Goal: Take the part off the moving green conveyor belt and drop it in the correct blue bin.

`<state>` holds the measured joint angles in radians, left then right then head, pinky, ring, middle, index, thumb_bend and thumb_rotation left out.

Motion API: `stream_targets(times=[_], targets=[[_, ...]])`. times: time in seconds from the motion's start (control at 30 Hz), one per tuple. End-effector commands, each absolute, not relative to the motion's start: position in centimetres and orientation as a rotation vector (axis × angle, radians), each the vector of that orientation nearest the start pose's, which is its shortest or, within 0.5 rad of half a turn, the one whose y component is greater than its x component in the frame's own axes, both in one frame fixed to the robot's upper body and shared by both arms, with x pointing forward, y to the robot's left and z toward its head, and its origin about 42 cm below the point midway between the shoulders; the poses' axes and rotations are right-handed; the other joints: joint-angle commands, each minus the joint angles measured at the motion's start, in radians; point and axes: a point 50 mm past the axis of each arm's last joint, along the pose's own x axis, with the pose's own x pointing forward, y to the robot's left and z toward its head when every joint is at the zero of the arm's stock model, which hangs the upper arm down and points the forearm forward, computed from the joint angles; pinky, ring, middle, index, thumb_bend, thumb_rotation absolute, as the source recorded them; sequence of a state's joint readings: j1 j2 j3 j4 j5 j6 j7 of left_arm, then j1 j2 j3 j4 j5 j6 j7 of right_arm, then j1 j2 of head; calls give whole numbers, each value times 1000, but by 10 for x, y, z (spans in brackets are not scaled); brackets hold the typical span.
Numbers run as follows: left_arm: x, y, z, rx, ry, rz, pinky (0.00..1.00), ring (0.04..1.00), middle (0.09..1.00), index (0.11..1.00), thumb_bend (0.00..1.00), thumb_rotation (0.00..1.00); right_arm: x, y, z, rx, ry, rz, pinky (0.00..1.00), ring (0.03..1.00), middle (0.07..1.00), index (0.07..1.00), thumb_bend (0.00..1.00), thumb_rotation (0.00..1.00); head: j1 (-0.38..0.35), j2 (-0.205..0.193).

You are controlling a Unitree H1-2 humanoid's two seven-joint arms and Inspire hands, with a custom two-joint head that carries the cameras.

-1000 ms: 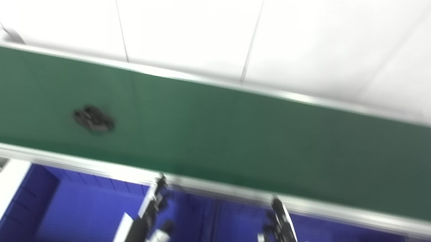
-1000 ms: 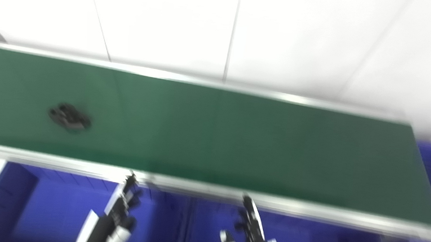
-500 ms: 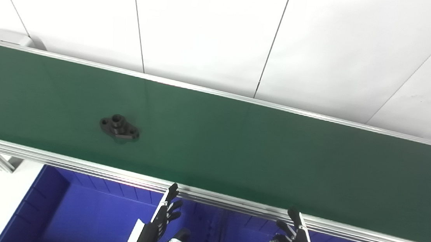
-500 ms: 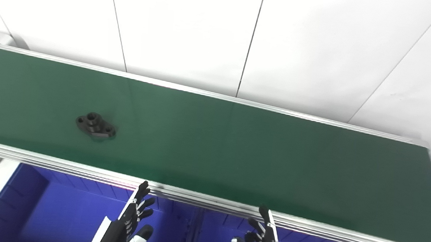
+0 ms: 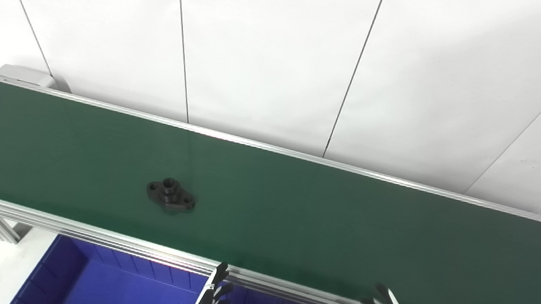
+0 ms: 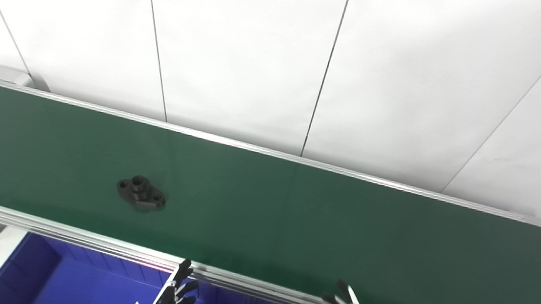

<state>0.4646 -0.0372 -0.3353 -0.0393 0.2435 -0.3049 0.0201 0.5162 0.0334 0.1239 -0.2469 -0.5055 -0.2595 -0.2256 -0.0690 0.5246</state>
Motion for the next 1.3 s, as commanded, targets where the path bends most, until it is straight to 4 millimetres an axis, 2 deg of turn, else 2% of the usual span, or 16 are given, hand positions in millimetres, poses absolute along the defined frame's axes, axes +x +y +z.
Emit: stream_targets(times=[0.0,0.17,0.23,0.37,0.6,0.8,1.0,1.27], targets=[[121,114,54,48,1,-242,855,914,994,1000,516,800,132,-197,107,-485,-128,-139,556,699,784,831,823,486,1,1],[120,118,55,47,-3,-239,863,906,992,1000,518,793,174,-193,133,-600,-222,-104,476,650,774,798,950,412,-7,28],[119,118,56,48,1,-238,871,905,993,1000,538,805,190,-190,141,-660,-242,-86,455,643,763,795,989,459,-7,39],[120,119,59,52,7,-240,883,908,996,1000,527,813,222,-179,154,-771,-279,-49,442,614,753,804,989,494,-11,52],[124,119,59,59,-1,-241,850,900,987,1000,506,807,264,-157,163,-915,-288,14,502,652,796,838,938,491,-12,58],[125,118,59,63,1,-243,847,896,980,1000,554,835,290,-138,166,-975,-299,72,473,606,795,828,923,478,-3,64],[124,115,61,57,-6,-238,842,892,979,1000,544,828,314,-106,164,-1087,-298,154,459,584,799,823,942,502,7,68],[123,111,64,55,-8,-240,847,896,982,1000,520,817,331,-71,151,-1211,-294,251,442,596,804,814,960,483,25,78]])
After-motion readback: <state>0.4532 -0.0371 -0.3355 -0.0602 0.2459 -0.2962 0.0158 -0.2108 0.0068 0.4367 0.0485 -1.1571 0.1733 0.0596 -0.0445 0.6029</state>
